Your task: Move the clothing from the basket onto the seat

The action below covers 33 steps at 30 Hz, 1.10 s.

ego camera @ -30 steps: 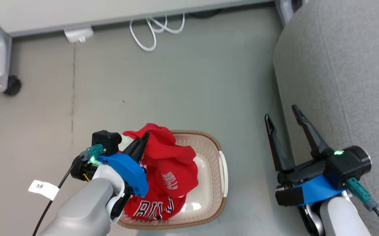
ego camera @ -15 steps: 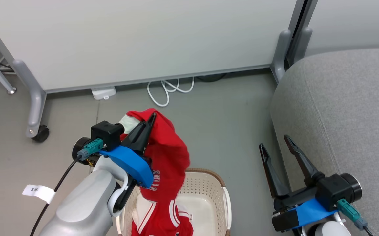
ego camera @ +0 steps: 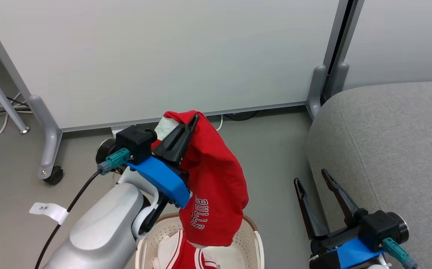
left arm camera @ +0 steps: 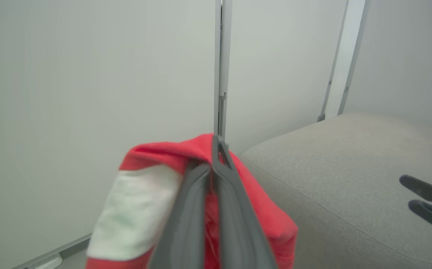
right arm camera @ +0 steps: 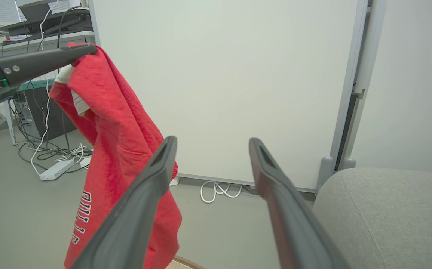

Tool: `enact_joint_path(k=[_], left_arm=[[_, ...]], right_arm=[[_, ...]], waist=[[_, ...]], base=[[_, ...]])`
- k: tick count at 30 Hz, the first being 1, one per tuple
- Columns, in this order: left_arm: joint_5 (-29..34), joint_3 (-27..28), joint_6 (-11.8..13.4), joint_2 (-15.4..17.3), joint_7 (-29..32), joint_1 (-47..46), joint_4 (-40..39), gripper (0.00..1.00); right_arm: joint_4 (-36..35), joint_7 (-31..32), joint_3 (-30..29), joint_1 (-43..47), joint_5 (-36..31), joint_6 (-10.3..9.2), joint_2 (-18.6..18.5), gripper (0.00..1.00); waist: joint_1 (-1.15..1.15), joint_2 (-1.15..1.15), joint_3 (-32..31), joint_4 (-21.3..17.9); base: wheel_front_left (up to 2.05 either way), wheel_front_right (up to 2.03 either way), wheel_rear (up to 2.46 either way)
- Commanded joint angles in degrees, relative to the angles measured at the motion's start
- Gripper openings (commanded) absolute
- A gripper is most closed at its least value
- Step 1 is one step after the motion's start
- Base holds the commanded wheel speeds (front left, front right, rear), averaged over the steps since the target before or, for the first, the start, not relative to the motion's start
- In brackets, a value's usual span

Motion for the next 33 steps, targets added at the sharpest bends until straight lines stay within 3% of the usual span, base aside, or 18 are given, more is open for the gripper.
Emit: enact_joint_path(k=[1,10,21,33], left_arm=[[0.27,-0.15,0.33,0.26,0.06,-0.73,-0.43,0.00],[0.33,-1.15,1.27,0.02,1.43,0.37,-3.10,0.00],[0.57,-2.49,1.19,-0.99,1.88,-0.86,-3.98,0.00],[1.81,-5.39,0.70,-3.45,2.50,-2.51,-4.51,0.00]], right_arm=[[0.06,-0.18,-0.01,1.05,0.08,0.03,0.11,1.00],[-0.38,-0.18,0.04,0.40,-0.47,0.03,0.12,1.00],[1.87,-0.18,4.33,-3.70,-1.62,0.03,0.12,1.00],[11.38,-0.12,12.74,-13.88,-2.92,0.03,0.09,1.00]], waist=[[0.01,-0.01,-0.13,-0.01],[0.01,-0.01,-0.40,0.78],[0.01,-0.01,-0.09,2.55],[0.01,-0.01,0.91,5.10]], base=[[0.00,0.00,0.00],[0.00,0.00,0.00],[0.00,0.00,0.00],[0.00,0.00,0.00]])
